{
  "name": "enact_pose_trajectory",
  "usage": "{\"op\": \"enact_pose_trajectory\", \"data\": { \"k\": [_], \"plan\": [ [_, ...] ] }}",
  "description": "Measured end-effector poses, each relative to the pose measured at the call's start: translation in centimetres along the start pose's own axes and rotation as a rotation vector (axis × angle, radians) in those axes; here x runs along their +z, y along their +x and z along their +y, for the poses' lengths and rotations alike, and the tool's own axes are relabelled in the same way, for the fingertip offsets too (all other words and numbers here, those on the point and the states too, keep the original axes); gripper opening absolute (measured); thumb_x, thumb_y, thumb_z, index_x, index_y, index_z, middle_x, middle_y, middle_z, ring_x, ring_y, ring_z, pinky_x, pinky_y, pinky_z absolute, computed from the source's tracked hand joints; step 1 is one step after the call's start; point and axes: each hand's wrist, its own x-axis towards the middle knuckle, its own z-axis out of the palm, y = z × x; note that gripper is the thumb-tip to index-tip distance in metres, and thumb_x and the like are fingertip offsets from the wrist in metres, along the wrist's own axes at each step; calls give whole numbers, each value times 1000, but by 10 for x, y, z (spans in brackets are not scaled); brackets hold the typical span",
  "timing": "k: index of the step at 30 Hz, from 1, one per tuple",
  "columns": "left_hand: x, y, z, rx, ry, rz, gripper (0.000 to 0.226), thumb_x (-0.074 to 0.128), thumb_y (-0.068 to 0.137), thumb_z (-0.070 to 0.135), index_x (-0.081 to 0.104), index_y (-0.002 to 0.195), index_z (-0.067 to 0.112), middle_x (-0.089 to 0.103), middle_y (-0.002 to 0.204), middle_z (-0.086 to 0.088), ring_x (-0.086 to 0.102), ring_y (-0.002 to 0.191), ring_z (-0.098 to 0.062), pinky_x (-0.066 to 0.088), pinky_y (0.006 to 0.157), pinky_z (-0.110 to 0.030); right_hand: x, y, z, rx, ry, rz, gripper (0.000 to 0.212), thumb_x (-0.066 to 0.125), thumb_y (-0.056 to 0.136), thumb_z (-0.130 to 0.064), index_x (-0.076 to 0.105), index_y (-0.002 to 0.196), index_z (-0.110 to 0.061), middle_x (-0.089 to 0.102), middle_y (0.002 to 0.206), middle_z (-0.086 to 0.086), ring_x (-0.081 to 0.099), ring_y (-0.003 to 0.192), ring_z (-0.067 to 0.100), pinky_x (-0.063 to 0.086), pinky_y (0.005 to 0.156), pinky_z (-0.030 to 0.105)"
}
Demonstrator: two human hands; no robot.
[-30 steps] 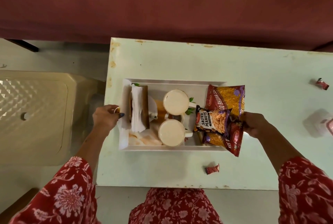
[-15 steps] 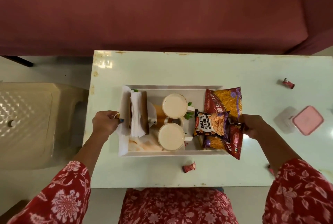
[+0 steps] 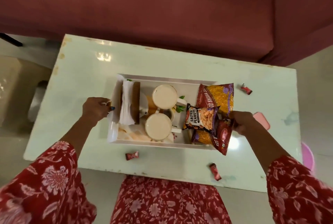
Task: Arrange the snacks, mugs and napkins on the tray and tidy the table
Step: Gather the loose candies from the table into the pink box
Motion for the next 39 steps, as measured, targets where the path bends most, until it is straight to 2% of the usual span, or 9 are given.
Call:
{"op": "enact_pose_trajectory", "data": {
  "k": [4, 9, 21, 26, 28, 30, 33, 36, 39],
  "plan": [
    [26, -1, 2, -20, 2, 25, 40, 78, 67, -1, 66, 105, 1, 62, 88, -13, 53, 30, 0, 53, 88, -47, -17, 36, 10, 28, -21, 11, 22, 59, 76, 9, 60, 96, 0, 65, 113, 22, 65, 91, 34, 55, 78, 45],
    [42, 11, 0, -3, 37, 62, 40, 78, 67, 1, 66, 106, 2, 62, 88, -14, 52, 30, 3, 54, 82, -42, -15, 44, 17, 52, -5, 7, 21, 50, 77, 15, 55, 70, -5, 61, 85, 13, 59, 67, 24, 48, 57, 37],
    [55, 37, -6, -38, 62, 49, 43, 78, 66, 0, 66, 106, 2, 66, 106, -22, 58, 37, -1, 53, 89, -48, -9, 57, 23, 49, 24, 22, 22, 52, 76, 16, 53, 68, -4, 59, 74, 11, 57, 64, 24, 47, 55, 35],
    [54, 42, -8, -64, 69, 38, 43, 78, 66, -1, 66, 106, 1, 68, 68, -2, 58, 37, 1, 57, 62, -24, -9, 60, 22, 63, 33, 28, 22, 52, 75, 16, 52, 68, -4, 58, 76, 12, 57, 65, 25, 47, 55, 35],
    [55, 40, -5, -74, 110, 41, 42, 76, 67, -1, 65, 108, 2, 69, 82, -10, 62, 43, 0, 59, 75, -31, -10, 60, 22, 70, 27, 27, 21, 52, 75, 17, 53, 68, -3, 59, 76, 12, 57, 65, 25, 48, 56, 35],
    [57, 36, 3, -71, 190, 73, 42, 72, 70, -1, 63, 111, 4, 67, 106, -18, 70, 76, -18, 52, 93, -41, -12, 57, 19, 71, 3, 6, 18, 54, 77, 15, 57, 71, -1, 62, 79, 14, 59, 66, 24, 50, 57, 36],
    [62, 13, 30, 33, 419, 201, 42, 63, 78, 6, 58, 120, 5, 61, 124, -16, 56, 114, -31, 41, 101, -35, -25, 44, 10, 3, -86, 79, 9, 57, 84, 2, 64, 80, -3, 65, 76, 13, 62, 65, 23, 57, 67, 39],
    [78, -24, 61, 214, 310, 292, 37, 56, 83, 9, 55, 120, 2, 60, 122, -20, 56, 113, -35, 40, 102, -38, -43, 23, -1, -200, -189, 271, 13, 57, 81, -10, 68, 74, -9, 69, 75, 11, 67, 65, 25, 55, 83, 39],
    [113, -73, 93, 480, 269, 232, 35, 55, 84, 8, 55, 119, 2, 60, 122, -19, 58, 110, -35, 42, 99, -36, -56, -3, -7, -344, -382, 401, 22, 52, 80, -14, 73, 85, -12, 74, 92, 14, 68, 93, 31, 51, 90, 34]
  ]
}}
